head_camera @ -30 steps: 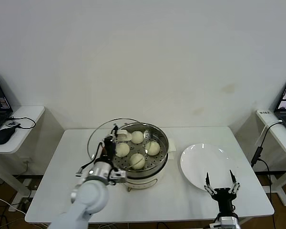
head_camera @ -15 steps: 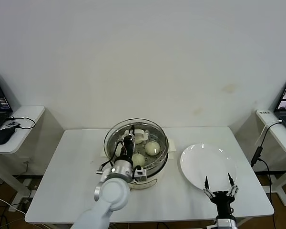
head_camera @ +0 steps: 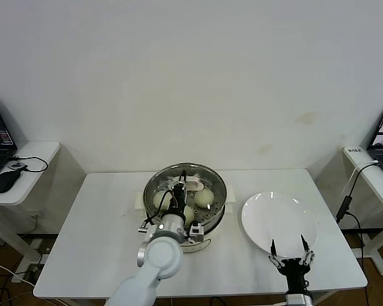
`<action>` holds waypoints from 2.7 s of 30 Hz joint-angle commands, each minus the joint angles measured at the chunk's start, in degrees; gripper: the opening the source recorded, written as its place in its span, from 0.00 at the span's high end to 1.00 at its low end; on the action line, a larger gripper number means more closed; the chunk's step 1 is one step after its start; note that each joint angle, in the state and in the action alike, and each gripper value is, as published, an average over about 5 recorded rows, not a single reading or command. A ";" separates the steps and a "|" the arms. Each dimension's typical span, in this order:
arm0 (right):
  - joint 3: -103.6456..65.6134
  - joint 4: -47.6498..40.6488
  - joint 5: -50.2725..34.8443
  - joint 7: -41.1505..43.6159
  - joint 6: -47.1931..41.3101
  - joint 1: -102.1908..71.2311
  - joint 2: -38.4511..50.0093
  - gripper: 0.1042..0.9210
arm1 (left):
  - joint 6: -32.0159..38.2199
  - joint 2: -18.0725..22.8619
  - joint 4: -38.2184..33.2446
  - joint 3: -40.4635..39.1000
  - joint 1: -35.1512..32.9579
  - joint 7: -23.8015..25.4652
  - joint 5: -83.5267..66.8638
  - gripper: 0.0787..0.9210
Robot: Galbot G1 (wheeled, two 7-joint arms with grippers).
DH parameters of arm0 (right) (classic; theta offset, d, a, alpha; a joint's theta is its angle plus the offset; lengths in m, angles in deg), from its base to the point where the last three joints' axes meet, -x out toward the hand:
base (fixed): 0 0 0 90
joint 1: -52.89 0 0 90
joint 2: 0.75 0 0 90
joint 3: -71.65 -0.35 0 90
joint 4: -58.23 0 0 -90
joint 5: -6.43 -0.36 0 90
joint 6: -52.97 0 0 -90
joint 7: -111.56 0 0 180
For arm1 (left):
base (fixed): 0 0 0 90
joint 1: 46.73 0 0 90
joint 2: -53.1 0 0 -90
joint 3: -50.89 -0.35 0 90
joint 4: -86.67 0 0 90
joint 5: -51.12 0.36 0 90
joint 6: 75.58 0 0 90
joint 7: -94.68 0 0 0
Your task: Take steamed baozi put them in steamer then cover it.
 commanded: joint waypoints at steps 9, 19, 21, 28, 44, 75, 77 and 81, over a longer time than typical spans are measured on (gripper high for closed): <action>0.34 -0.42 0.01 0.28 0.22 -0.32 0.08 0.12 | 0.68 1.07 2.45 1.19 -0.26 -0.81 0.40 0.93; 0.63 -0.58 0.26 0.41 0.31 -0.46 0.07 0.12 | 0.59 1.71 1.90 1.39 -0.57 -1.24 -0.84 0.92; 0.66 -0.61 0.34 0.44 0.31 -0.48 0.07 0.12 | 0.57 1.57 1.18 1.45 -0.98 -1.29 -1.03 0.90; 0.93 -0.41 0.78 0.57 0.22 -0.81 0.09 0.12 | 0.60 0.03 -3.22 1.91 -3.61 -1.43 -2.21 0.69; 1.17 -0.88 -2.91 1.16 2.27 -2.13 0.57 0.12 | 13.91 -13.78 -29.09 23.34 -34.62 -18.69 -46.11 0.16; 5.28 3.39 -12.50 6.56 7.68 -9.60 4.66 0.12 | 40.95 -7.80 -10.84 36.87 -52.82 -26.08 -100.75 0.12; 5.42 3.45 -12.57 6.56 7.65 -9.58 4.64 0.12 | 40.90 -7.83 -10.71 36.99 -52.80 -25.89 -100.19 0.12; 5.71 3.53 -12.71 6.55 7.41 -9.41 4.43 0.12 | 40.90 -7.75 -10.56 37.15 -52.49 -25.94 -99.56 0.12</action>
